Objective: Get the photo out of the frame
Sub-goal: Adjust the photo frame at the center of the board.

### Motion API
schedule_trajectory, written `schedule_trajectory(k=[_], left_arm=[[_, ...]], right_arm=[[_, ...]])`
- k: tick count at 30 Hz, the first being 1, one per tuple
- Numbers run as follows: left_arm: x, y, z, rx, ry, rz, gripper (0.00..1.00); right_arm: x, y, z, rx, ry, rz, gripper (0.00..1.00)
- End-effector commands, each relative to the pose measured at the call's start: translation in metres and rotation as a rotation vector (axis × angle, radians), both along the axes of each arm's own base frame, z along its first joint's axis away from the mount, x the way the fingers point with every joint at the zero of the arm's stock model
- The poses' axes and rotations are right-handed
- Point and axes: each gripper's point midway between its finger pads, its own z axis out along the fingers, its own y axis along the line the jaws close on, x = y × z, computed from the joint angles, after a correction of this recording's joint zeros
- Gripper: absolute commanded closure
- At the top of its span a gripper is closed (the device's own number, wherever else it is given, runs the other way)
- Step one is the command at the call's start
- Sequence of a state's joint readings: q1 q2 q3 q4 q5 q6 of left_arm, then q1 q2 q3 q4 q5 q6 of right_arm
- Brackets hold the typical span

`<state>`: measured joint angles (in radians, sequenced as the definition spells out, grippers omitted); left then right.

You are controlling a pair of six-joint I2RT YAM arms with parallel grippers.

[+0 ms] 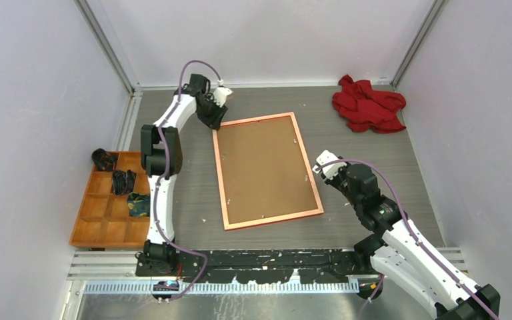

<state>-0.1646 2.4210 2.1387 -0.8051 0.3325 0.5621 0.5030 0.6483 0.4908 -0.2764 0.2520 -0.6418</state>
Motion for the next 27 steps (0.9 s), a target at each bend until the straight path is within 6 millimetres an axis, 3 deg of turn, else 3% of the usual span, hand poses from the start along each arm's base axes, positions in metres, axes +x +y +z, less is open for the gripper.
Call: schedule_trajectory(k=[1,8,14,17,22,27], left_arm=[[0.004,0.055,0.010,0.051,-0.033,0.228,0.56],[-0.020,0.077,0.027,-0.062,0.042,0.471,0.56],[-0.027,0.072,0.072,-0.146,-0.029,0.481,0.48],[-0.031,0.073,0.096,-0.157,-0.078,0.480,0.38],[-0.053,0.070,0.129,-0.152,-0.154,0.384,0.24],[-0.101,0.060,0.150,-0.103,-0.207,0.085,0.20]], right_arm=[[0.004,0.004,0.016,0.022,-0.055,0.010,0.99],[0.002,0.004,0.019,0.031,-0.068,0.017,0.99],[0.001,0.006,0.019,0.030,-0.072,0.028,0.99],[0.002,0.005,0.019,0.030,-0.072,0.022,0.99],[0.003,0.003,0.021,0.032,-0.077,0.005,0.99],[0.006,0.001,0.022,0.036,-0.084,-0.014,0.99]])
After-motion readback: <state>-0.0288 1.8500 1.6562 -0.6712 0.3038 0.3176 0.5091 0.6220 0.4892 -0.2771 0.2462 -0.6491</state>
